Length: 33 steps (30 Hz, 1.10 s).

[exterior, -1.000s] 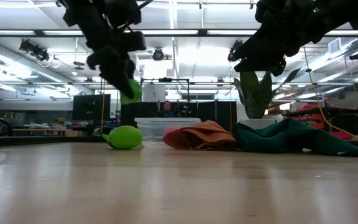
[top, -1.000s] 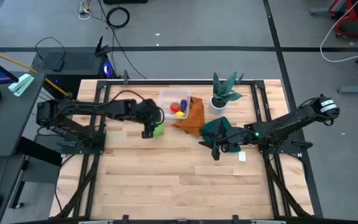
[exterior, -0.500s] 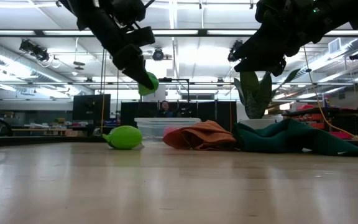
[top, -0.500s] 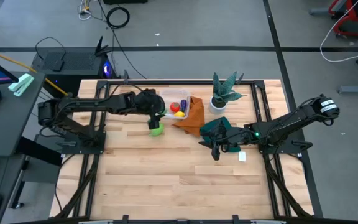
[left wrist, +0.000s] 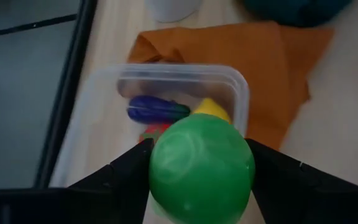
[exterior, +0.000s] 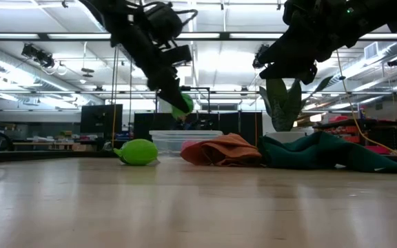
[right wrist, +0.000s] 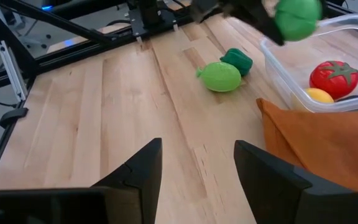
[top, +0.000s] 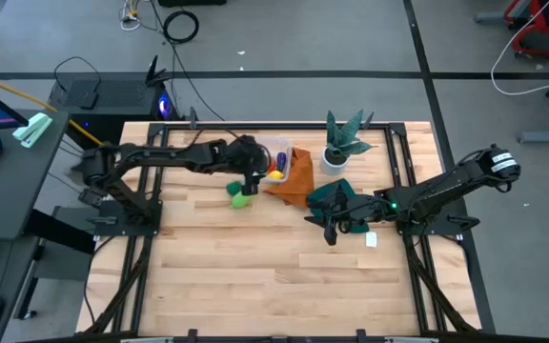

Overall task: Pick and placing Produce into tupperware
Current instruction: Put the green apple into the transparent container

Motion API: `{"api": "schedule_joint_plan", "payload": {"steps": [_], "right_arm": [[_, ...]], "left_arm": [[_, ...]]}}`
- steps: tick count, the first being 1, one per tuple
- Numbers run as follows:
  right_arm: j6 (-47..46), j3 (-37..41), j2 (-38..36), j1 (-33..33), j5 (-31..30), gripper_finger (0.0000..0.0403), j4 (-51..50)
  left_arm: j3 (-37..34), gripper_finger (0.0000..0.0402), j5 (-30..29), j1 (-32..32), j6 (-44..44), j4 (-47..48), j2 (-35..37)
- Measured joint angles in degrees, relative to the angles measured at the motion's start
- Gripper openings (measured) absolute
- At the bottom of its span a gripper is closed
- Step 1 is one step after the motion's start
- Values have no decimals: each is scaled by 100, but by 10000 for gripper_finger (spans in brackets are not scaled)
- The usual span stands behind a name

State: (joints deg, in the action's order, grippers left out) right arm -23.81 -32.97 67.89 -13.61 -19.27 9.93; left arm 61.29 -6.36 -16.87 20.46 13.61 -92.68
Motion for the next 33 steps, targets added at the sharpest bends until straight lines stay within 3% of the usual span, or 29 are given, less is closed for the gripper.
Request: {"api": "schedule_joint_plan", "payload": {"steps": [6, 13, 19, 33], "right_arm": [[-40, 0, -2, 0, -1, 164, 13], [-12, 0, 1, -2, -13, 164, 2], [406, 0, 0, -2, -511, 164, 184], [1551, -2, -1, 0, -1849, 164, 656]], "left_arm": [[839, 246, 24, -442, 177, 687, -357], [1697, 237, 447, -992, 574, 1788, -572], [1948, 245, 512, -1172, 746, 2418, -563], [1944, 243, 782, -1034, 1250, 2935, -565]]}}
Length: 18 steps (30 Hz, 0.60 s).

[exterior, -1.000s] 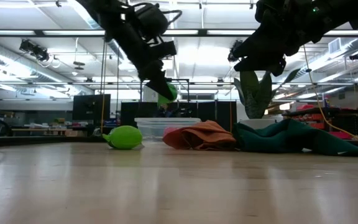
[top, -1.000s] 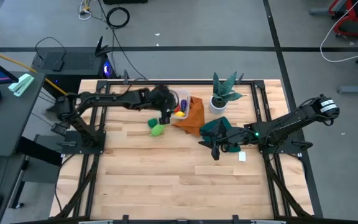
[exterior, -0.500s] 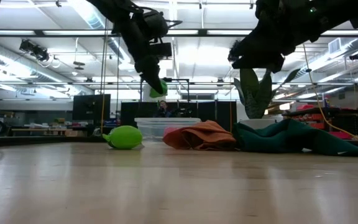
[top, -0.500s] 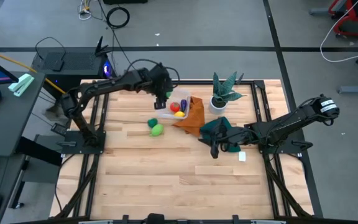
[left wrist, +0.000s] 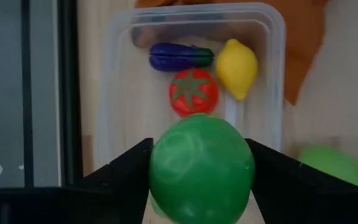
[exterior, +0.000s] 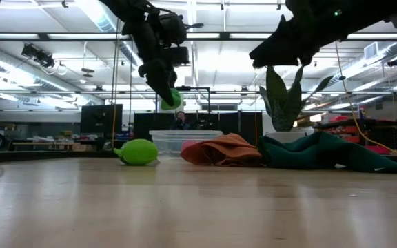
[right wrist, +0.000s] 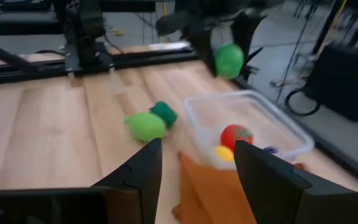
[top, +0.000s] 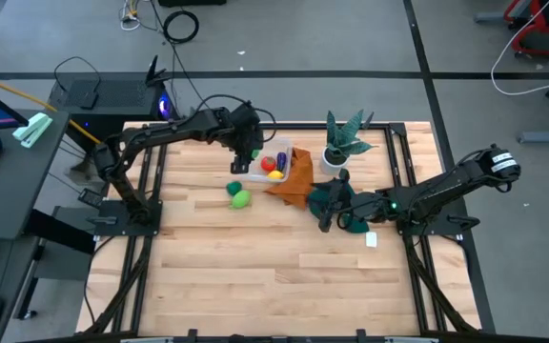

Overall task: Pick and placing Produce into tupperware
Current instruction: Put the green apple into the transparent container

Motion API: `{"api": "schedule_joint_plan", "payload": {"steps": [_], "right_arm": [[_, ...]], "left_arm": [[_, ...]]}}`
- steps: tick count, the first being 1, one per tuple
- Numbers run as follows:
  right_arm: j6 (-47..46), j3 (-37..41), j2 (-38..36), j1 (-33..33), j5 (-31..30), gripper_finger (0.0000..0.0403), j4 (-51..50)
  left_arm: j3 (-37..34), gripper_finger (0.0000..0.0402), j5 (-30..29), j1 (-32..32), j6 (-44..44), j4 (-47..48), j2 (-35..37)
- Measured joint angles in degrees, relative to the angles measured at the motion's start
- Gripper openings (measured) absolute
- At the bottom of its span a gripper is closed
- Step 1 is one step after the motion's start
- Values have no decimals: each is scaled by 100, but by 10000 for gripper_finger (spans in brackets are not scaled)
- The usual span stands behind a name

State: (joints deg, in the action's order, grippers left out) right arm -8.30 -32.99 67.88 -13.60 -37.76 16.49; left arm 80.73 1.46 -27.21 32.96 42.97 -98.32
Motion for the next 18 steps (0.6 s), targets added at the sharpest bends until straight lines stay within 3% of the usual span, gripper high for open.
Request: {"api": "schedule_joint_plan", "payload": {"steps": [18], "right_arm": [[239, -7, 0, 493, 502, 164, 87]], "left_arm": [[-4, 239, 98, 153, 199, 417, -497]]}}
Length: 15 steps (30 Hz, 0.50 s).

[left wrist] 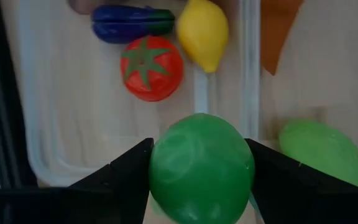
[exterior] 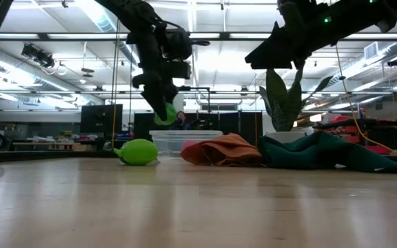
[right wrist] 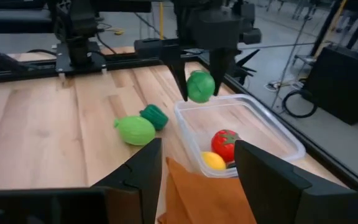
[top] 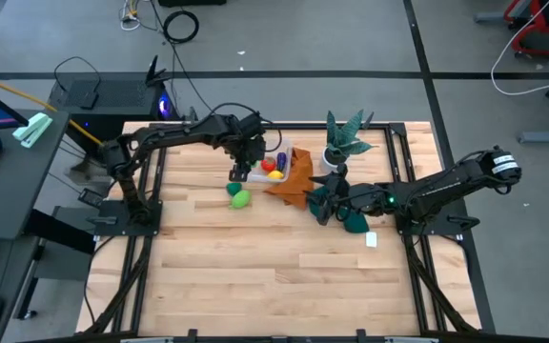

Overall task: Pick and placing Produce into tupperware
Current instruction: Put the green apple into the transparent container

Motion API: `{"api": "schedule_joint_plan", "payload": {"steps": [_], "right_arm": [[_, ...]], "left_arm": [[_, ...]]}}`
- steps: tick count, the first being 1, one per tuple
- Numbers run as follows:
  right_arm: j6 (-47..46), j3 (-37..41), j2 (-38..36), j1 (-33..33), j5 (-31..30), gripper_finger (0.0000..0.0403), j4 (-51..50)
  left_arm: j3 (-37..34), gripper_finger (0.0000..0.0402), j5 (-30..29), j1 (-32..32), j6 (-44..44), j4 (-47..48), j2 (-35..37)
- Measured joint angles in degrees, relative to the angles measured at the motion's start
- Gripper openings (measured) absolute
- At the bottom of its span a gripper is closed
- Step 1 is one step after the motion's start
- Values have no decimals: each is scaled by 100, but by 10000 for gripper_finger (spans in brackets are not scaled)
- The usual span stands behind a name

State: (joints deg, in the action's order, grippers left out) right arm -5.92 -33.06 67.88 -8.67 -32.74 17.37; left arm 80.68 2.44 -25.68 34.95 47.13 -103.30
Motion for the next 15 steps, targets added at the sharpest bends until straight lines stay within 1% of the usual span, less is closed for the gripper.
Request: {"api": "schedule_joint_plan", "payload": {"steps": [6, 15], "right_arm": [[-41, 0, 2, 0, 52, 164, -13], [-65, 0, 2, 0, 155, 164, -13]], "left_arm": [[0, 239, -1, 97, 150, -107, -71], [2, 242, -11, 41, 260, -320, -87]]}}
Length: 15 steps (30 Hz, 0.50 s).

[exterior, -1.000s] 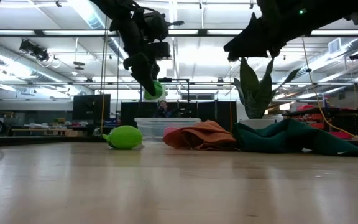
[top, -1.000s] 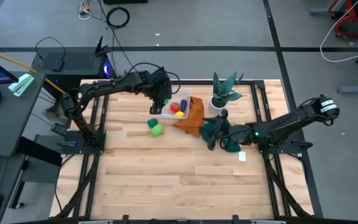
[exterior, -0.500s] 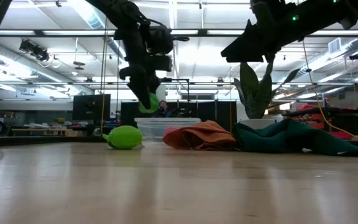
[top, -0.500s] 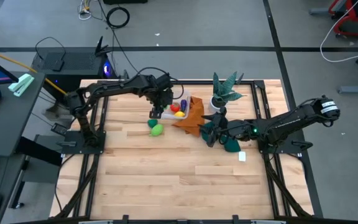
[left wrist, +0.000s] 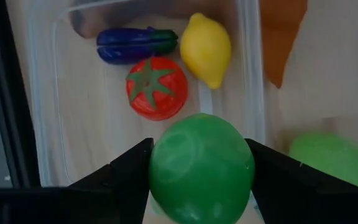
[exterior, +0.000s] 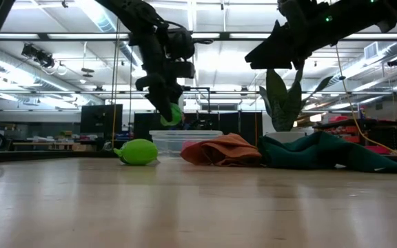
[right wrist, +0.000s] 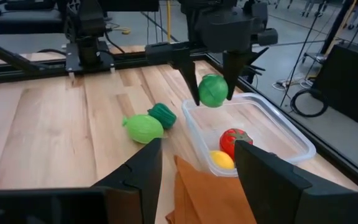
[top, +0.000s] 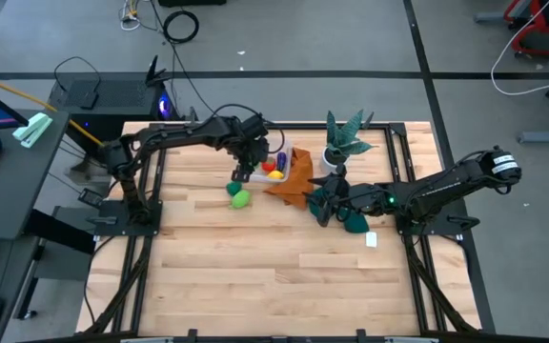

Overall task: Pick and placing Produce into tupperware
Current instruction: Put the green apple into the transparent container

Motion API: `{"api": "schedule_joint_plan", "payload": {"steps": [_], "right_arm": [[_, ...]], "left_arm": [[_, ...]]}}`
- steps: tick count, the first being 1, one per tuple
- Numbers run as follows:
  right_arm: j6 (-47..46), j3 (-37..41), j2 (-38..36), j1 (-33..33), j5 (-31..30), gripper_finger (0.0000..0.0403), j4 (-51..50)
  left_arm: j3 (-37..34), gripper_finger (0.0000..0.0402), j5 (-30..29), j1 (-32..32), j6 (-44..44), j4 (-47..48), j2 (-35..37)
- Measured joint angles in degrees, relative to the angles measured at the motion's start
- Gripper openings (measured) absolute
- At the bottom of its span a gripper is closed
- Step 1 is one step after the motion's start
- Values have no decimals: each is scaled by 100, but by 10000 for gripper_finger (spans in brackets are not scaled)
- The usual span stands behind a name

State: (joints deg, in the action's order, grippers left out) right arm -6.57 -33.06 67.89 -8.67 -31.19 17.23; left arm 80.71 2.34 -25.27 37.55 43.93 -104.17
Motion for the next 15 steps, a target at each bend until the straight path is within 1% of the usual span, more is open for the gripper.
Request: {"api": "schedule_joint_plan", "payload": {"steps": [4, 7, 15], "right_arm": [[-18, 0, 0, -2, 4, 164, -1], [-91, 0, 0, -2, 23, 164, 0], [-119, 0, 0, -2, 26, 164, -5]], "left_arm": [[7, 238, -36, -60, 29, 36, -206], [170, 239, -99, -66, 25, 116, -419], [1029, 238, -137, -165, -130, 460, -1002]]}}
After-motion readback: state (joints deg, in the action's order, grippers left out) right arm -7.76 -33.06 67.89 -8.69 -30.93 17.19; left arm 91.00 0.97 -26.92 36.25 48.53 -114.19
